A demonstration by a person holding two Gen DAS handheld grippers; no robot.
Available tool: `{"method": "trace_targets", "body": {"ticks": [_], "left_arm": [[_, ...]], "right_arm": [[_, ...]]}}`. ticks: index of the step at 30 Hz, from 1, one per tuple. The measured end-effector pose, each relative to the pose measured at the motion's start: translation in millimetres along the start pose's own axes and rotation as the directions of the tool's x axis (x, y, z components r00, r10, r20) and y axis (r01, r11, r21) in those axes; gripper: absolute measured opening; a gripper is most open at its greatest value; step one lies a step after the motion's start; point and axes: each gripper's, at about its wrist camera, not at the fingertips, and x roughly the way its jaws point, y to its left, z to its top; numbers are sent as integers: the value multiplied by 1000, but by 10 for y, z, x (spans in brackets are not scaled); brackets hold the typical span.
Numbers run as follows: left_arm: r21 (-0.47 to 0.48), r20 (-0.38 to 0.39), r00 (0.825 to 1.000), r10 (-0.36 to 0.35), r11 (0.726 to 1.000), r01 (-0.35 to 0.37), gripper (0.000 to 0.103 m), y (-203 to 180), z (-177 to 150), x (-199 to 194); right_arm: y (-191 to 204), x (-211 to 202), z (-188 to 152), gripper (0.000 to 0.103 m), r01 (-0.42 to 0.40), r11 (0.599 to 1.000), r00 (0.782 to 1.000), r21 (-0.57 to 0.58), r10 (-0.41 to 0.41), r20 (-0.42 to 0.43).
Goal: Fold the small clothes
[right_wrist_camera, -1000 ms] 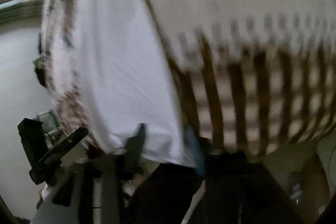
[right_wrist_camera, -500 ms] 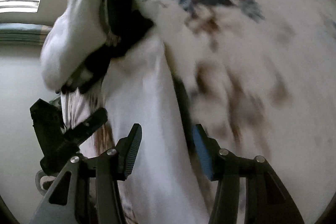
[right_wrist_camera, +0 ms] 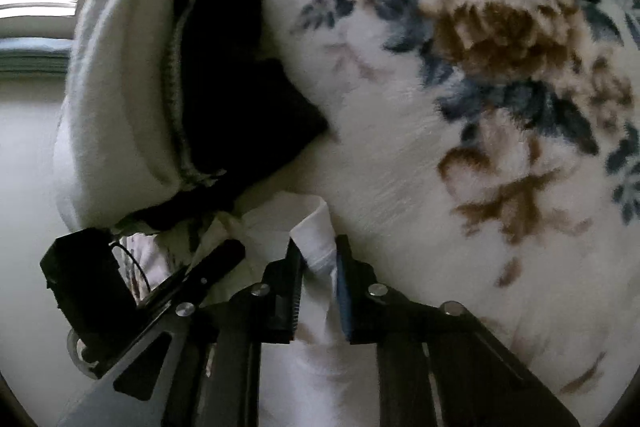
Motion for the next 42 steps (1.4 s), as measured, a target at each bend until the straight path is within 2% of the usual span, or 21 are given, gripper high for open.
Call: {"method": "trace_targets", "body": {"ticks": [8, 14, 21, 25, 28, 30, 32, 33, 34, 36, 38, 40, 42], "left_arm": [[-17, 104, 994, -24, 1000, 26, 6, -191, -106, -583], [4, 177, 983, -40, 999, 40, 6, -506, -407, -1155], [-13, 202, 978, -55, 998, 59, 6, -821, -1173, -1702], [-69, 162, 986, -42, 996, 54, 6, -861, -1754, -1815], [-129, 85, 996, -30, 991, 41, 8, -804, -2203, -1739], [-172, 17, 1000, -25, 985, 28, 15, -751, -2452, -1642], [-226, -57, 998, -5, 974, -8, 46, -671, -2717, -1582], [-251, -69, 998, -12, 968, -6, 52, -624, -2835, -1595], [-276, -80, 997, -5, 961, -17, 60, -572, -2961, -1644], [-333, -95, 995, -1, 942, -31, 61, -473, -3128, -1752], [-399, -95, 995, 2, 916, -40, 61, -359, -3235, -1906], [-431, -79, 996, 28, 900, -60, 61, -259, -3249, -2023], [-436, -53, 997, 50, 898, -68, 61, -182, -3152, -2070]], "right_arm": [[312, -428, -267, 11, -38, 996, 998, -82, 42, 55], [617, -875, -678, 11, -61, 984, 994, -168, 75, 79], [908, -1312, -1592, 11, -92, 959, 990, -268, 117, 77], [919, -1485, -2205, 11, -108, 946, 991, -305, 127, 44], [849, -1492, -2659, 11, -118, 938, 992, -325, 123, -5], [764, -1403, -2927, 11, -118, 936, 993, -332, 106, -56], [673, -1286, -3151, 11, -96, 930, 992, -354, 60, -111], [599, -1193, -3293, 12, -84, 929, 988, -362, 30, -153], [525, -1102, -3379, 15, -77, 932, 980, -355, 5, -201], [307, -973, -3543, 22, -36, 949, 964, -314, -50, -261], [125, -969, -3643, 48, -29, 963, 958, -268, -50, -283], [-54, -1053, -3701, 56, -24, 979, 962, -200, -31, -270], [-232, -1138, -3700, 57, -28, 995, 970, -97, 4, -242]]}}
